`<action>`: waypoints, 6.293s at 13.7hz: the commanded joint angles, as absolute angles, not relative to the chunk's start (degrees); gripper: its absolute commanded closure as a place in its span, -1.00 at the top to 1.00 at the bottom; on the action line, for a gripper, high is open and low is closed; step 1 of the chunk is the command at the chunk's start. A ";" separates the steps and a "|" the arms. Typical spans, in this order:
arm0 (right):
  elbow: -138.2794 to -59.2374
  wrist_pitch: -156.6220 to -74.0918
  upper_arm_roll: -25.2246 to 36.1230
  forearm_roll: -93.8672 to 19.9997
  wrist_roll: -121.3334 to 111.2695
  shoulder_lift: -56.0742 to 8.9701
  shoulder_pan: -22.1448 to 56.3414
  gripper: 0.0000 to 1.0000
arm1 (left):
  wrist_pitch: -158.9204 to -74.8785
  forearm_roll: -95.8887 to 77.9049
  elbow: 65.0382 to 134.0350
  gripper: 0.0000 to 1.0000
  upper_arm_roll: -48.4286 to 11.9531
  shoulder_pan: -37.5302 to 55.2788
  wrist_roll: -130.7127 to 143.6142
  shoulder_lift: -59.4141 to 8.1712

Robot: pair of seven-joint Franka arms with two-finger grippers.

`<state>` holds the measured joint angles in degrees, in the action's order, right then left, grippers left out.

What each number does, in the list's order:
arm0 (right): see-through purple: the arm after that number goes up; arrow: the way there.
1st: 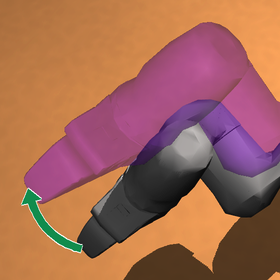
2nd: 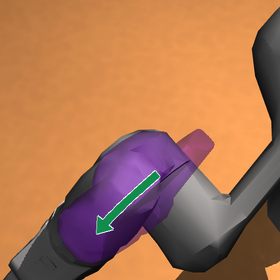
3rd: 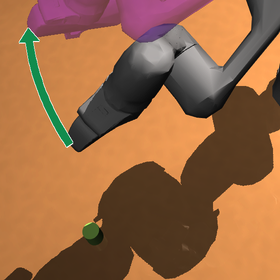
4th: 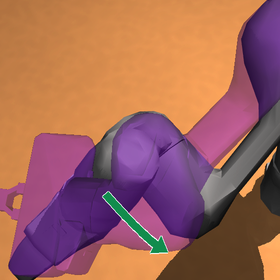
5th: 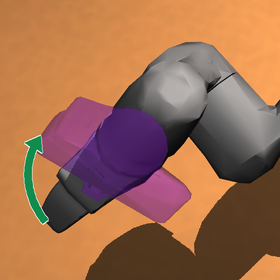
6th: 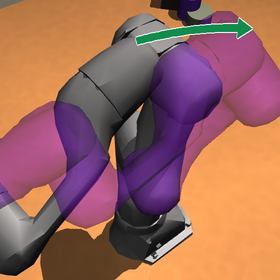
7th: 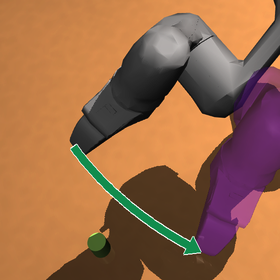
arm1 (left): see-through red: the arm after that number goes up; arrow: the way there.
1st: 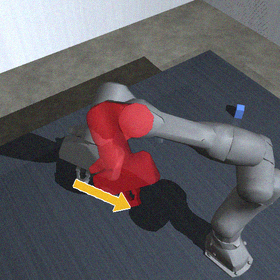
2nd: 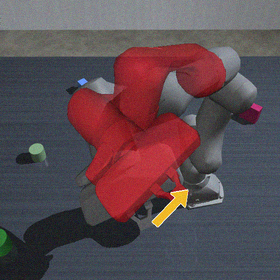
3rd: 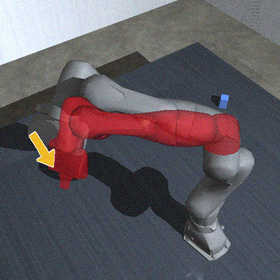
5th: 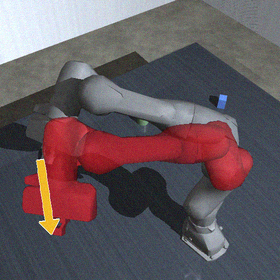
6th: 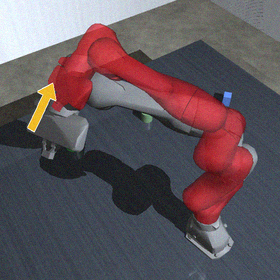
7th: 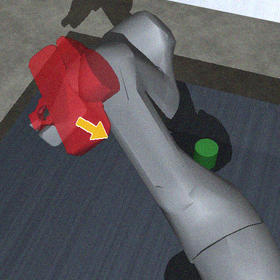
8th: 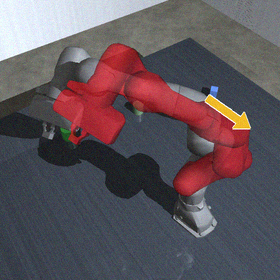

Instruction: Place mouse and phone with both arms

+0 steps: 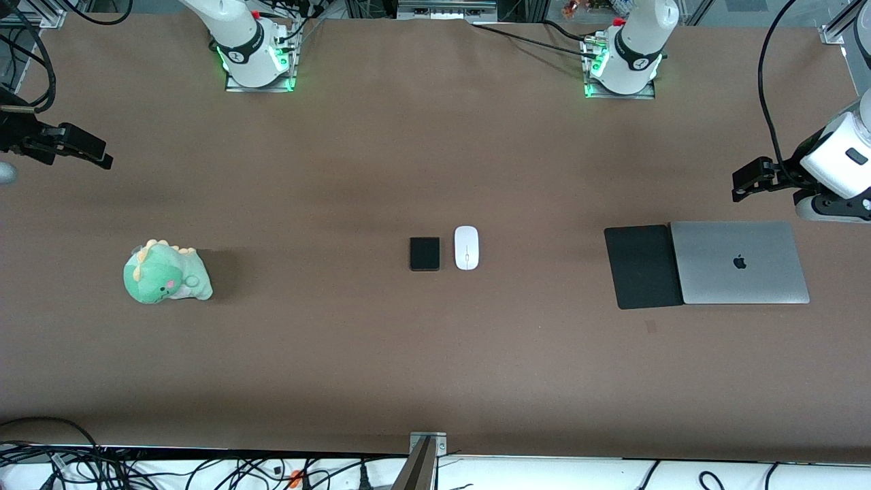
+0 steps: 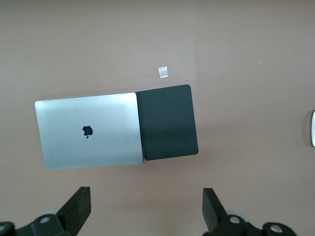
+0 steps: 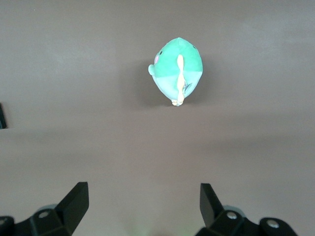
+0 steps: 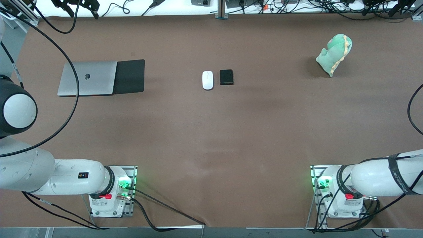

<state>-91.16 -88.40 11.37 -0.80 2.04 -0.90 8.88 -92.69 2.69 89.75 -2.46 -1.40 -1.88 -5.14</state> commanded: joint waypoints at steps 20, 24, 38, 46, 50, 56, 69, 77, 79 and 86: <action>-90.62 -87.63 11.34 -0.79 1.93 -0.97 9.14 1.00 | -91.49 1.05 88.42 1.00 -2.29 -1.76 -3.43 -5.63; -90.62 -87.63 11.34 -0.79 1.93 -0.97 9.14 1.00 | -91.49 0.00 88.42 1.00 -1.93 -1.76 -3.43 -5.63; -92.64 -86.92 11.34 -1.58 2.72 -5.62 12.30 1.00 | -91.41 0.00 88.42 1.00 -1.76 -1.76 -3.43 -5.63; -92.64 -97.98 11.34 -4.39 15.01 -12.38 25.11 1.00 | -91.49 0.00 88.50 1.00 -1.76 -1.67 -3.34 -5.71; -92.29 -105.53 11.34 -4.48 18.97 -17.56 33.02 1.00 | -91.49 0.00 88.42 1.00 -1.85 -1.76 -3.16 -5.80; -90.80 -120.91 11.34 -11.78 27.67 -28.63 42.78 1.00 | -91.49 0.00 88.51 1.00 -1.85 -1.76 -3.08 -5.89; -75.59 -130.96 11.51 -10.64 40.69 -50.97 50.01 1.00 | -91.49 0.00 88.42 1.00 -2.02 -1.67 -3.08 -5.89; -74.79 -131.66 11.60 -4.22 40.96 -53.43 51.06 1.00 | -91.49 0.00 88.42 1.00 -1.93 -1.76 -3.16 -5.98; -75.06 -132.01 11.60 -4.13 41.57 -53.96 51.15 1.00 | -91.49 0.00 88.42 1.00 -1.93 -1.76 -3.08 -5.98; -75.32 -134.12 11.60 -3.26 42.19 -54.93 51.86 0.49 | -91.49 0.00 88.42 1.00 -1.93 -1.76 -3.08 -5.89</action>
